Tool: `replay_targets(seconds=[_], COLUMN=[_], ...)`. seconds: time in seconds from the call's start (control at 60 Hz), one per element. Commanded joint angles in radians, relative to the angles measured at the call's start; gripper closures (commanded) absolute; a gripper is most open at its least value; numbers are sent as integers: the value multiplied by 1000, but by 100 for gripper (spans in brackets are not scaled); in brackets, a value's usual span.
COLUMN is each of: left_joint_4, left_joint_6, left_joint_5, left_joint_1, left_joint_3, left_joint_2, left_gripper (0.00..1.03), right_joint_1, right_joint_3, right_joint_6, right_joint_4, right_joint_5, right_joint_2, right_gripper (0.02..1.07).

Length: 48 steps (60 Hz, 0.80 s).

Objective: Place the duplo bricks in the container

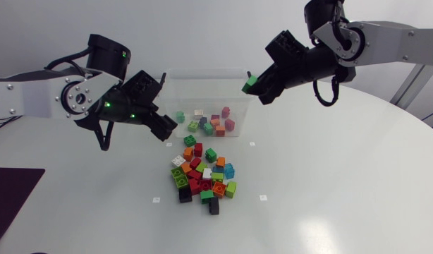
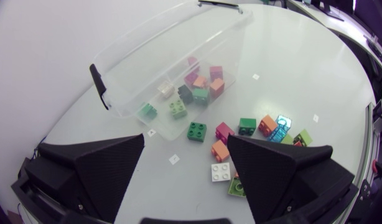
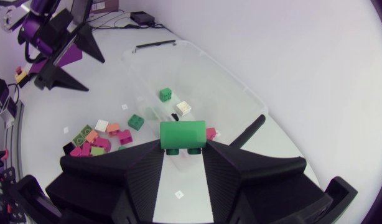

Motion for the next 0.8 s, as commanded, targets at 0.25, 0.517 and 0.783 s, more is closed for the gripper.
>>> replay_targets(seconds=[0.25, 0.517, 0.783], left_joint_4=[2, 79, 114], left_joint_6=[143, 183, 196], left_joint_5=[7, 16, 16], left_joint_1=[33, 62, 56], left_joint_3=[-77, -95, -117], left_joint_2=[148, 263, 320], left_gripper=[12, 12, 12], right_joint_1=[28, 66, 69], right_joint_3=[143, 232, 318], right_joint_6=[117, 152, 187], right_joint_4=[30, 37, 14], right_joint_5=[19, 69, 86], right_joint_2=[143, 222, 304], right_gripper=[78, 78, 30])
